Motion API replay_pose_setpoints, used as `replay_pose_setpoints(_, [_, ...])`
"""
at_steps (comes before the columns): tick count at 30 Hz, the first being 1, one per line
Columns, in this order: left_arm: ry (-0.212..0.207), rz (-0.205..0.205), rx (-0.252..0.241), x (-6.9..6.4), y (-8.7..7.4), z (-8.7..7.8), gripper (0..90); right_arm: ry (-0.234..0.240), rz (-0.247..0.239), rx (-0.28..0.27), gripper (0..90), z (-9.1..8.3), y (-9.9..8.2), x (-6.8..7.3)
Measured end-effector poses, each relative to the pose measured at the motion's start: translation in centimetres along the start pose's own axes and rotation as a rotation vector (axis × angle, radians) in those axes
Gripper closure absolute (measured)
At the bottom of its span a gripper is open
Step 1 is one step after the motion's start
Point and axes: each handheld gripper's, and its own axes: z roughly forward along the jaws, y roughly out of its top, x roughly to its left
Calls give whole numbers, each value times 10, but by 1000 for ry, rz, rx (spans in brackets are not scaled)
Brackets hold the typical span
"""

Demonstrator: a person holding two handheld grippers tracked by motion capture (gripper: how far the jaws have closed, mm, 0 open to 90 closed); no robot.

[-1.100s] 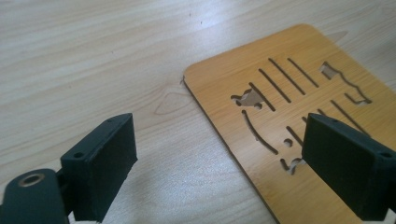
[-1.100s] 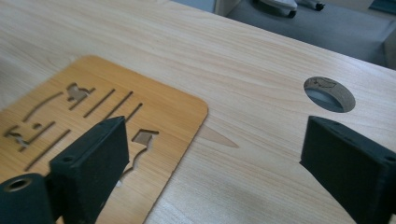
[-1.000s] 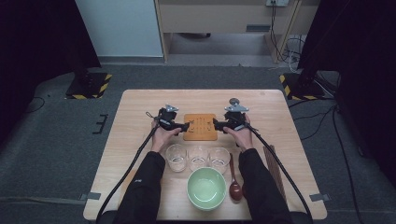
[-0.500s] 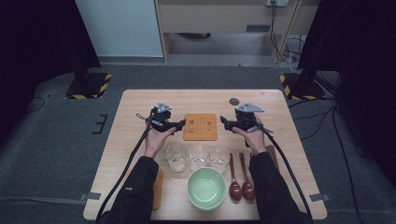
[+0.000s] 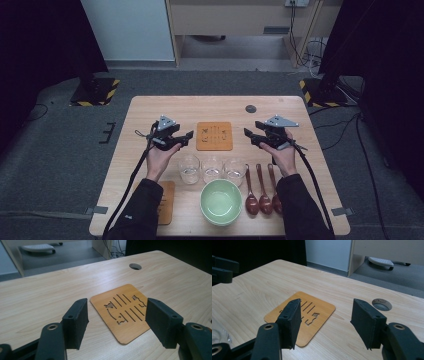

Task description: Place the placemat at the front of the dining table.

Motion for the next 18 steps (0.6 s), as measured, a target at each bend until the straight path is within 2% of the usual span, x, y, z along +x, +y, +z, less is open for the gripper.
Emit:
replay_pose_setpoints(3, [-8, -9, -34, -2, -2, -12, 364, 24, 30, -11, 369, -6, -1, 1])
replay_pose_setpoints(4, [4, -8, -44, -3, -2, -17, 363, 43, 42, -13, 360, -8, -2, 1])
replay_pose_setpoints(9, [33, 9, -58, -6, -7, -37, 389, 75, 78, -20, 276, -18, -5, 2])
replay_pose_setpoints(12, [5, -3, -67, -7, -10, -44, 383, 85, 97, -39, 236, -26, -5, 4])
replay_pose_setpoints(14, [-29, -23, -59, -8, -14, -48, 388, 110, 75, -43, 200, -31, -4, 6])
replay_pose_setpoints(15, [-31, -25, -58, -8, -16, -49, 388, 124, 63, -39, 200, -33, -4, 7])
replay_pose_setpoints(18, [-38, -25, -68, -10, -23, -54, 388, 130, 46, -40, 211, -40, -2, 10])
